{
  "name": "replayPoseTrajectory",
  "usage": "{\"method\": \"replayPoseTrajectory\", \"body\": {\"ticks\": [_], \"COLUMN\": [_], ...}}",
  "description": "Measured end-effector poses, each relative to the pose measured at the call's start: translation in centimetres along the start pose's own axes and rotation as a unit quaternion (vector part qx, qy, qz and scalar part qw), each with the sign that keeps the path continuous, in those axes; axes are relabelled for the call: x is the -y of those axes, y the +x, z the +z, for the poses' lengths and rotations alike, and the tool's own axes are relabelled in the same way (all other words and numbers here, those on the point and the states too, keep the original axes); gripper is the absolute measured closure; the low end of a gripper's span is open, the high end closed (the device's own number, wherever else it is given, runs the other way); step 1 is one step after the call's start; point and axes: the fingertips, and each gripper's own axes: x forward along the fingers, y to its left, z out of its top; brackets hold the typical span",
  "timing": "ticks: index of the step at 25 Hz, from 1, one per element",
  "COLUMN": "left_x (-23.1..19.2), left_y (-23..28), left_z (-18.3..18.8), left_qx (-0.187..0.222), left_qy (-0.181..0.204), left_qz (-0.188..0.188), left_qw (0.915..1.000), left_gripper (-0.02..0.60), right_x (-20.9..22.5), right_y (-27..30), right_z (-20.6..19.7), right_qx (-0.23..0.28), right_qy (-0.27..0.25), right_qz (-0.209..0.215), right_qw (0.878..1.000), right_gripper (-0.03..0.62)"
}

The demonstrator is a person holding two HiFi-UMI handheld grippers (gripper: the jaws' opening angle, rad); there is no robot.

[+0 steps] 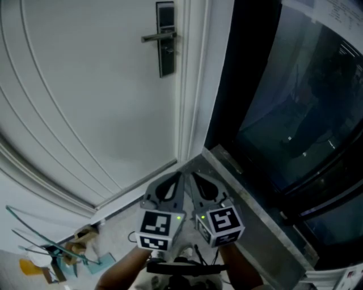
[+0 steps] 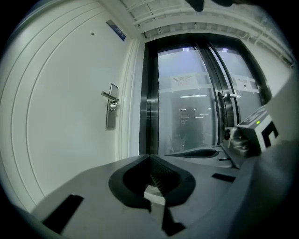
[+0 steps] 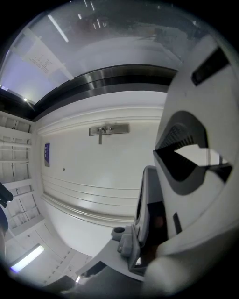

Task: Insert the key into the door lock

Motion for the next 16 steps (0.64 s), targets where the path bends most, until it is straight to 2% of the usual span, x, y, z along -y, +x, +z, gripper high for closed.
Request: {"method": "replayPoseTrajectory", "body": {"ticks": [16], "left_x": [-3.9], "left_y": [-4.3], "left_z": [-1.0], "left_qx": [-0.008], "left_qy": [0.009], "left_qz": [-0.031], "left_qw": [0.9994], "left_gripper": [0.578], "right_x": [-6.1], "right_y": [0.8], "right_z": [0.0], "right_qx": [-0.003], "right_qy": [0.010], "right_qz": [-0.033], "right_qw": [0.999], "right_gripper": [0.580]}}
